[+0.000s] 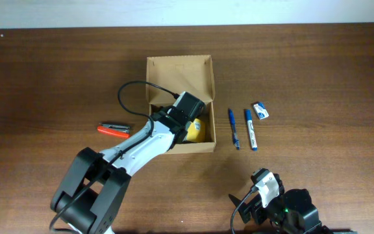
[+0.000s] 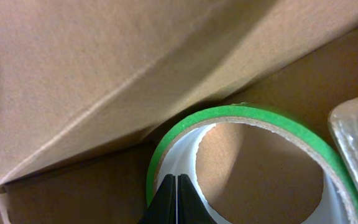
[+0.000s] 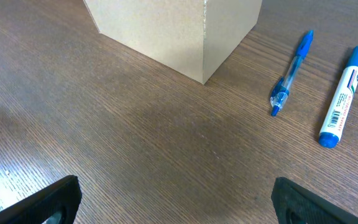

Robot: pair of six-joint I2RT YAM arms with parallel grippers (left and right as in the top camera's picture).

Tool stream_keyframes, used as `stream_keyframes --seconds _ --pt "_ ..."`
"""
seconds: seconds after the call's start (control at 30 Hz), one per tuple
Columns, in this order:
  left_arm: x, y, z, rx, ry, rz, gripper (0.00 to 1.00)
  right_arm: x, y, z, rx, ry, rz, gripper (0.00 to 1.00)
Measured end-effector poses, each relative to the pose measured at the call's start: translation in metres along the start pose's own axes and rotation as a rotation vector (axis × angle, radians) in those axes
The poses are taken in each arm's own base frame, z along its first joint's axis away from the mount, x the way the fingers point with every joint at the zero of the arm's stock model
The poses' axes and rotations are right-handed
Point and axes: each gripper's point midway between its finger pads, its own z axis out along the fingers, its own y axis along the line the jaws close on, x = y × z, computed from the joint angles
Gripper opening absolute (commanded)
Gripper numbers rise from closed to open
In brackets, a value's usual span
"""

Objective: Pack container
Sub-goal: 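Push the pad down inside the box with the left gripper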

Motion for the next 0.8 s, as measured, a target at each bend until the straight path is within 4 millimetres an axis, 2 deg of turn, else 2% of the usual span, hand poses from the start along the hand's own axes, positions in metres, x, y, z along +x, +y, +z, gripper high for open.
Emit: stream_keyframes --seconds 0.2,0.57,0.8 --pt "0.013 0.0 0.006 -0.003 0.026 0.006 0.02 0.0 0.0 0.0 0.0 0.0 0.001 0.99" --pt "0.009 0.018 0.007 -0.098 0.013 -0.008 0.02 0.0 0.0 0.0 0.0 0.0 0.0 0.99" --pt "0.009 0.021 0.006 -0.115 0.011 -0.009 0.02 0.0 0.0 0.0 0.0 0.0 0.0 0.99"
